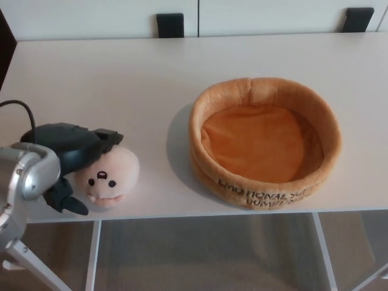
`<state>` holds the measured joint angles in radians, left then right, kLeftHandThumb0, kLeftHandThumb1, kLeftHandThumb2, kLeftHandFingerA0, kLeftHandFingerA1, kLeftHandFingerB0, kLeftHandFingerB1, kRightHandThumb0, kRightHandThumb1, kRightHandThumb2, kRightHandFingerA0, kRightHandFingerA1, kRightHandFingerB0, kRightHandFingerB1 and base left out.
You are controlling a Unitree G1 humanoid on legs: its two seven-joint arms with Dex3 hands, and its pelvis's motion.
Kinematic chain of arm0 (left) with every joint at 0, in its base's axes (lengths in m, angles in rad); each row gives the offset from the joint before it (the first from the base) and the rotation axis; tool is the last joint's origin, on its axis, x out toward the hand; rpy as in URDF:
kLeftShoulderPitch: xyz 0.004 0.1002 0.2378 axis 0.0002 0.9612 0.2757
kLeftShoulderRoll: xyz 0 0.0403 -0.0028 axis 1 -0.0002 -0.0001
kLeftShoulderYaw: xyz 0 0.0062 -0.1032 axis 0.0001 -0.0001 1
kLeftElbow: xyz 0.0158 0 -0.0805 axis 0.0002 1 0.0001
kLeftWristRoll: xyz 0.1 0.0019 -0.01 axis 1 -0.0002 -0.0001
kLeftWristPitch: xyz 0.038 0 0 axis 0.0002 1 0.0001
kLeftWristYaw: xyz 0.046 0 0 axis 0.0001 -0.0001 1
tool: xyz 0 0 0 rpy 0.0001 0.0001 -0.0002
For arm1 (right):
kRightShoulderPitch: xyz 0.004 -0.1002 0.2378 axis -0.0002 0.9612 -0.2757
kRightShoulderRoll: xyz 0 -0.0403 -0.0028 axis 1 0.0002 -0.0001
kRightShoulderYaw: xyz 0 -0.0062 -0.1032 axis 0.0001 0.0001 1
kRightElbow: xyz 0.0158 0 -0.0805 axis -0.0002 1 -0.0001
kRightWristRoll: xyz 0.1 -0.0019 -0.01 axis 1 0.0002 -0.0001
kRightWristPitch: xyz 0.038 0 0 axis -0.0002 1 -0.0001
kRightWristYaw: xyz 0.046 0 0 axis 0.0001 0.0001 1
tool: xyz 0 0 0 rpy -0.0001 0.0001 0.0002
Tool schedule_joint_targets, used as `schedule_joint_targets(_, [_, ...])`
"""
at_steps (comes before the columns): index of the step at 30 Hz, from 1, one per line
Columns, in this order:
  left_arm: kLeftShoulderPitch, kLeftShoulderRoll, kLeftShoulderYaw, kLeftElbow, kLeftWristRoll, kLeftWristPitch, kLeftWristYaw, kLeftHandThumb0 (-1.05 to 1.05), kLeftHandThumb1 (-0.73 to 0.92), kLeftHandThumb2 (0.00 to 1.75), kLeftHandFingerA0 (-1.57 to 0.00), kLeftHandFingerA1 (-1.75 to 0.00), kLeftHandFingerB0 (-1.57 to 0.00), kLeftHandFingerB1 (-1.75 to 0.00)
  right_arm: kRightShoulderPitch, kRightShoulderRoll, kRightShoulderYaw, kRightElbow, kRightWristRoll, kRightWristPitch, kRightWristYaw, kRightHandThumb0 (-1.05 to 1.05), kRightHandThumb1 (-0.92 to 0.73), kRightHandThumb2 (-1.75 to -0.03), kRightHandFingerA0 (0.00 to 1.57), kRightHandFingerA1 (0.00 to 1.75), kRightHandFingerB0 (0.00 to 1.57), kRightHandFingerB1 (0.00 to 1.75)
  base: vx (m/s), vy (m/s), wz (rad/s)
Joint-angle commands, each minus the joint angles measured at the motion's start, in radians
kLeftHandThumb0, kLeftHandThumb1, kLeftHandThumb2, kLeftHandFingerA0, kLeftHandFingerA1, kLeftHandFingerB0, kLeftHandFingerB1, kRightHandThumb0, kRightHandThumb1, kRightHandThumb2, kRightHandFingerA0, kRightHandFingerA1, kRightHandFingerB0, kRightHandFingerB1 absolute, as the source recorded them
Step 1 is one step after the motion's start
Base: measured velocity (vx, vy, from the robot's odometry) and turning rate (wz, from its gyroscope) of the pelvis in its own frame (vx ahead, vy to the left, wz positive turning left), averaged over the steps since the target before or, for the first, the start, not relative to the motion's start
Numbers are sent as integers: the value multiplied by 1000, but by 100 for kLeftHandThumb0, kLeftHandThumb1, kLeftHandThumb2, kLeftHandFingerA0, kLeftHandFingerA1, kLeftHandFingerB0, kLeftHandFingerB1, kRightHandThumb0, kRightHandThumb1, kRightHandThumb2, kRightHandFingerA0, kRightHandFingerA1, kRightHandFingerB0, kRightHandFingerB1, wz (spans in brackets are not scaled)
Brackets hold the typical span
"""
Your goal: The robot walks towards a table in front, picks a dumpling toy with left hand and puts it in an orange round plate
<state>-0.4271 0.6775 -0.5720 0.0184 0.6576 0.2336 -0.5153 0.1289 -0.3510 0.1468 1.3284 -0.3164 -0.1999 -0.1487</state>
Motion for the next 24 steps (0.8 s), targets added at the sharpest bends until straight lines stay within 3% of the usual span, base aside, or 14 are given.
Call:
schedule_joint_targets(1, [23,-27,8,17,66,-40,73,-57,37,74,0,-13,0,-14,3,-11,-9,3,4,9,-8,-34,-64,-59,66,42,48,36,0,0,0])
schedule_joint_targets(6, [34,-56,13,25,93,-62,121,-58,36,75,0,-16,0,-16,3,-11,-13,-8,7,2,-11,-34,-64,-59,67,43,49,36,0,0,0])
schedule_joint_targets(7, [34,-66,5,28,110,-60,134,-59,36,75,0,-16,0,-16,0,-9,-15,-3,9,6,-9,-41,-55,-76,60,53,44,46,0,0,0])
schedule_joint_targets(10, [41,-84,6,34,128,-66,163,-61,33,67,-2,-21,0,-15,-3,-7,-17,4,10,10,-7,-41,-56,-76,60,52,45,46,0,0,0])
schedule_joint_targets(11, [45,-92,7,34,136,-67,174,-61,34,67,-4,-22,0,-15,-3,-8,-16,1,8,9,-7,-32,-65,-59,66,43,48,36,0,0,0])
schedule_joint_targets(12, [47,-99,6,33,144,-64,181,-61,34,67,-4,-22,0,-15,-2,-10,-14,-3,6,8,-7,-32,-65,-59,66,43,48,36,0,0,0])
schedule_joint_targets(13, [48,-106,6,35,151,-63,188,-61,42,53,-1,-26,0,-20,-3,-11,-13,-6,6,10,-5,-33,-65,-59,65,42,48,36,0,0,0])
schedule_joint_targets(14, [49,-108,7,36,153,-64,189,-61,42,53,-1,-26,0,-20,-3,-11,-13,-6,6,10,-5,-33,-65,-59,65,42,48,36,0,0,0])
schedule_joint_targets(15, [49,-112,8,35,157,-62,192,-55,34,76,0,-24,0,-21,-4,-10,-12,-5,6,13,-5,-33,-65,-59,65,42,48,36,0,0,0])
schedule_joint_targets(20, [48,-134,9,39,171,-53,190,-59,35,66,-7,-35,0,-19,-2,-10,-16,-1,9,0,-6,-34,-65,-59,66,43,49,36,0,0,0])
schedule_joint_targets(21, [47,-136,10,39,166,-54,177,-31,25,83,0,-47,-1,-51,-1,-11,-16,-6,9,-2,-6,-34,-65,-59,67,43,48,36,0,0,0])
schedule_joint_targets(22, [50,-134,16,41,157,-68,180,-27,35,84,-58,-71,-2,-43,-3,-9,-16,-7,10,2,-4,-33,-65,-59,65,42,48,36,0,0,0])
schedule_joint_targets(23, [52,-132,19,42,150,-77,183,-27,35,84,-58,-71,-2,-43,-4,-8,-16,-7,11,5,-3,-33,-65,-59,65,42,48,36,0,0,0])
schedule_joint_targets(24, [56,-132,26,51,136,-96,193,-17,71,63,-77,-136,-62,-40,-3,-7,-18,-8,13,4,-1,-33,-65,-59,66,43,48,36,0,0,0])
